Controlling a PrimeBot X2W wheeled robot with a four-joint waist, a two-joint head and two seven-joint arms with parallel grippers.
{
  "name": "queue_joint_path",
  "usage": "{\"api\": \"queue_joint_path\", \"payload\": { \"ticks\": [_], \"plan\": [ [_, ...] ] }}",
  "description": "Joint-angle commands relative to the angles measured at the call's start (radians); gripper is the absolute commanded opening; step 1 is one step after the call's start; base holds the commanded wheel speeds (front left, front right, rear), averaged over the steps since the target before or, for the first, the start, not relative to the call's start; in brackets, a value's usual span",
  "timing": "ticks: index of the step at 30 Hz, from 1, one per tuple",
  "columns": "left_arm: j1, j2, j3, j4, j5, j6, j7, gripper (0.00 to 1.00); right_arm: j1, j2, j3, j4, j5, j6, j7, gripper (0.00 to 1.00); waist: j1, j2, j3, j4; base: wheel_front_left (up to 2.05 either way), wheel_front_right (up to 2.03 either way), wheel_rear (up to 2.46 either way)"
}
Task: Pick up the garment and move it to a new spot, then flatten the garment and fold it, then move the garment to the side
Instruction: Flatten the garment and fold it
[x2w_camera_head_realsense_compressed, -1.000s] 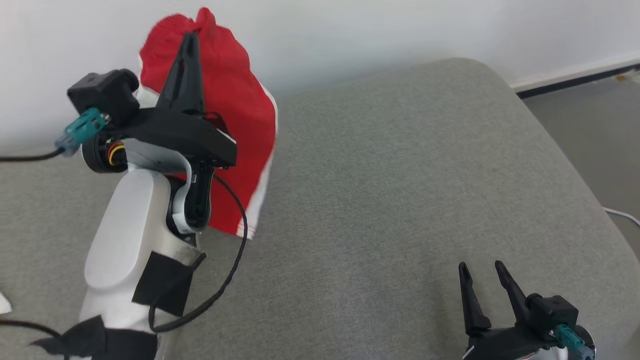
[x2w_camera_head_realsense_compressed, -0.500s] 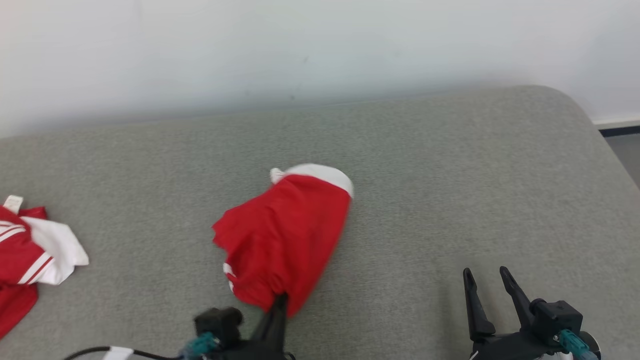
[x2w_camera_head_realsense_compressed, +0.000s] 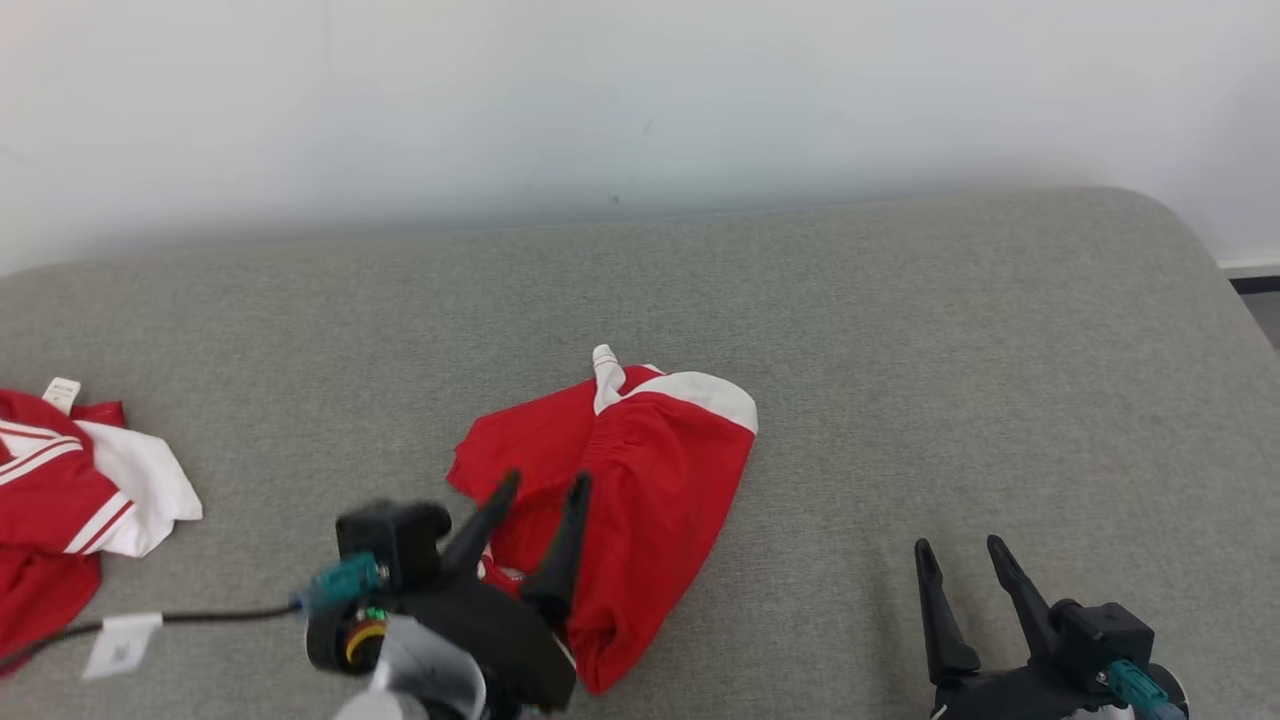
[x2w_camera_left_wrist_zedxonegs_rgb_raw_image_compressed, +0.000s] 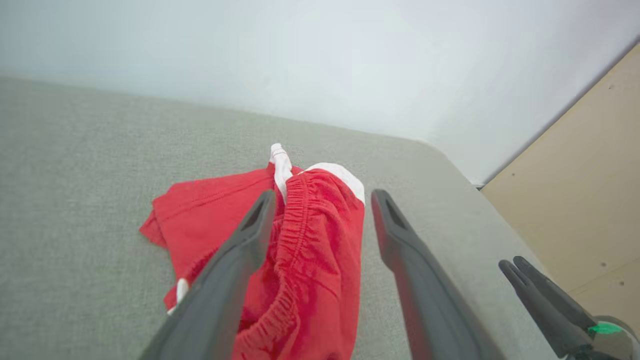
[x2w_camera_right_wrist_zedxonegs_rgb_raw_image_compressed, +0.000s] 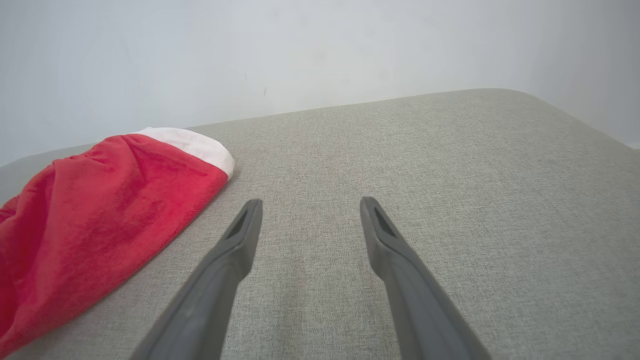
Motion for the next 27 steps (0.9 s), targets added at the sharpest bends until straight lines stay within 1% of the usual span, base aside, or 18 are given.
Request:
{"api": "queue_joint_path", "payload": {
  "ticks": [1,4,6,10,13,15,18,21,27],
  "plan": [
    [-0.028,0.007,0.001,-0.004,0.004,0.005,0.017,1.0,-0.008,-0.001,0.003,0.003,0.005,-0.002,-0.003,1.0,0.0001,0.0,0.004,-0.016,0.0,0.0,0.0],
    [-0.116,-0.002,0.012,0.04,-0.01,0.023,0.073,1.0,-0.019,-0.001,0.013,0.008,0.012,-0.002,-0.01,1.0,0.0001,0.0,0.014,-0.045,0.0,0.0,0.0],
    [-0.184,-0.008,0.005,0.103,-0.01,0.03,0.124,1.0,-0.023,-0.001,0.019,0.014,0.016,-0.002,-0.012,1.0,0.0001,0.0,0.022,-0.071,0.0,0.0,0.0],
    [-0.304,-0.014,-0.012,0.242,0.007,0.029,0.195,1.0,-0.037,-0.002,0.029,0.024,0.023,-0.002,-0.019,1.0,0.0001,0.0,0.039,-0.137,0.0,0.0,0.0],
    [-0.367,-0.004,-0.03,0.348,0.026,0.042,0.257,1.0,-0.041,-0.001,0.028,0.036,0.028,-0.002,-0.028,1.0,0.0001,0.0,0.054,-0.19,0.0,0.0,0.0],
    [-0.4,0.011,-0.03,0.404,0.039,0.059,0.283,1.0,-0.044,-0.001,0.03,0.041,0.031,-0.002,-0.032,1.0,0.0001,0.0,0.063,-0.225,0.0,0.0,0.0],
    [-0.426,0.032,-0.013,0.453,0.056,0.098,0.282,1.0,-0.048,-0.001,0.031,0.048,0.041,-0.002,-0.039,1.0,0.0001,0.0,0.075,-0.269,0.0,0.0,0.0],
    [-0.434,0.055,-0.006,0.481,0.068,0.125,0.289,1.0,-0.047,-0.001,0.024,0.057,0.04,-0.002,-0.046,1.0,0.0001,0.0,0.082,-0.291,0.0,0.0,0.0],
    [-0.416,0.063,-0.014,0.493,0.035,0.105,0.357,1.0,-0.044,-0.001,0.014,0.068,0.035,-0.002,-0.054,1.0,0.0001,0.0,0.076,-0.296,0.0,0.0,0.0]
  ]
}}
